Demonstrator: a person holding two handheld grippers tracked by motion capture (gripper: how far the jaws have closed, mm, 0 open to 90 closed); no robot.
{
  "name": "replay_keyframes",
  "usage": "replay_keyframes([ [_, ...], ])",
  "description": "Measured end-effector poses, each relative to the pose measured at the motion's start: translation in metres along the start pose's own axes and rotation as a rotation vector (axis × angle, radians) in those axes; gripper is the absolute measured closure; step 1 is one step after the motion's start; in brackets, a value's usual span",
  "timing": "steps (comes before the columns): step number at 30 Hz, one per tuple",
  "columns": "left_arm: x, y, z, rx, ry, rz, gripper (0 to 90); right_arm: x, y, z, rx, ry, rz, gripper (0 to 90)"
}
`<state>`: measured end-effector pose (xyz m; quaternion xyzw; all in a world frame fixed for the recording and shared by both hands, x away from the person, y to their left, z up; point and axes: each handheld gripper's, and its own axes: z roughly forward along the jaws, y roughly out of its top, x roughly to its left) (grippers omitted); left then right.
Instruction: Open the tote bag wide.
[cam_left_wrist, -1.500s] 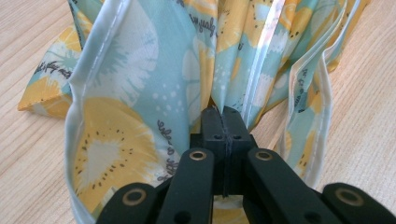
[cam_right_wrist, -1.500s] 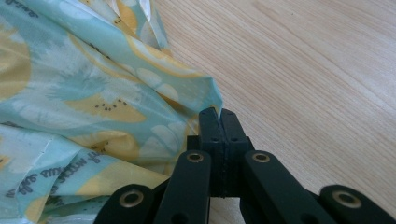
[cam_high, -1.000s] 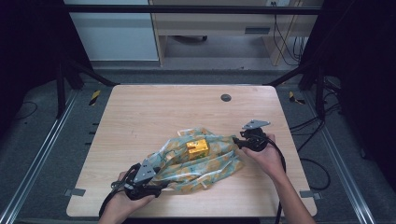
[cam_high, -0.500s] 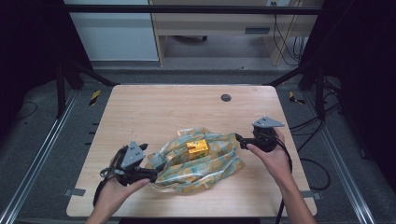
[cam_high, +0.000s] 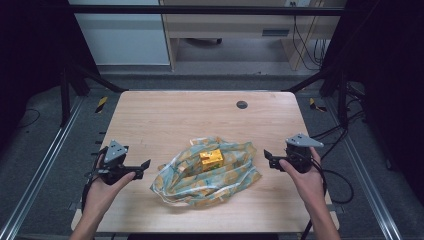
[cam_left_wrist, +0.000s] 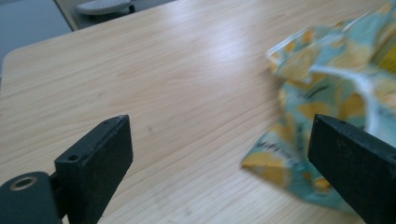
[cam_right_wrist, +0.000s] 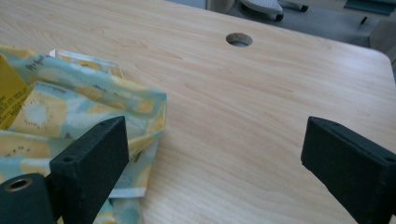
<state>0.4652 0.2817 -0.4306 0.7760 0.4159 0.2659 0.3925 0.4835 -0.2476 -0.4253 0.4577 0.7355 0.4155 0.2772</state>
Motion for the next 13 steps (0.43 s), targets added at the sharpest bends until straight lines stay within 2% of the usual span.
replay_keyframes([
  [3, 0.009, -0.011, 0.005, 0.022, 0.009, -0.025, 5.5, -0.001, -0.01, 0.0, 0.023, 0.001, 0.021, 6.8],
  [5, 0.015, -0.02, 0.009, 0.041, 0.028, -0.036, 5.4, -0.004, -0.024, 0.002, 0.055, -0.019, 0.043, 7.0],
  [6, 0.018, -0.024, 0.01, 0.045, 0.03, -0.051, 5.4, -0.004, -0.024, 0.002, 0.055, -0.019, 0.043, 7.0],
  [9, 0.025, -0.033, 0.01, 0.044, 0.039, -0.085, 5.4, -0.009, -0.043, 0.007, 0.099, -0.051, 0.073, 9.2],
  [13, 0.025, -0.04, 0.008, 0.053, 0.055, -0.078, 5.4, -0.01, -0.053, 0.007, 0.103, -0.074, 0.078, 10.3],
])
